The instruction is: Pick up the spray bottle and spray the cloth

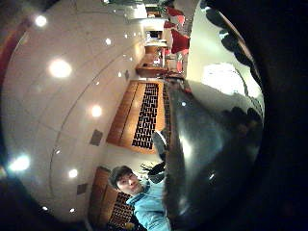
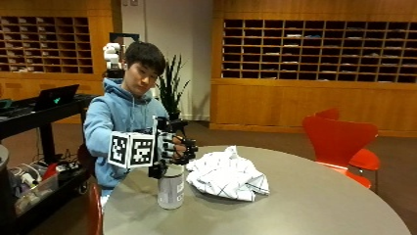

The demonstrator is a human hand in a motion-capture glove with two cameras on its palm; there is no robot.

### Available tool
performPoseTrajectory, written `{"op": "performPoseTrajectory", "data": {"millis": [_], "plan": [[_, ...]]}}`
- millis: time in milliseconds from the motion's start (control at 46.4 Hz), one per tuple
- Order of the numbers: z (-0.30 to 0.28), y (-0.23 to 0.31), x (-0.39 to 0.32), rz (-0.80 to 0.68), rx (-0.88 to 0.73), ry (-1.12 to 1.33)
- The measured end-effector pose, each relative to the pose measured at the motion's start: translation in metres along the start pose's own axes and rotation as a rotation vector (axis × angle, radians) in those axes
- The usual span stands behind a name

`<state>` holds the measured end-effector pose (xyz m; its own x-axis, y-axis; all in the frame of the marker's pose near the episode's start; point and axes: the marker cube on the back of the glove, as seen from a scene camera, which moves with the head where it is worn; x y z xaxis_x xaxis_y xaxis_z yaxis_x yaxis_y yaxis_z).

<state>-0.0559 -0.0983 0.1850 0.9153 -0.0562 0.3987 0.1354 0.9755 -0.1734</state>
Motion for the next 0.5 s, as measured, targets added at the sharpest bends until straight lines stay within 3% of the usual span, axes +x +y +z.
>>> {"op": "performPoseTrajectory", "data": {"millis": [496], "plan": [[0.047, -0.033, -0.012, 0.018, 0.054, -0.003]]}}
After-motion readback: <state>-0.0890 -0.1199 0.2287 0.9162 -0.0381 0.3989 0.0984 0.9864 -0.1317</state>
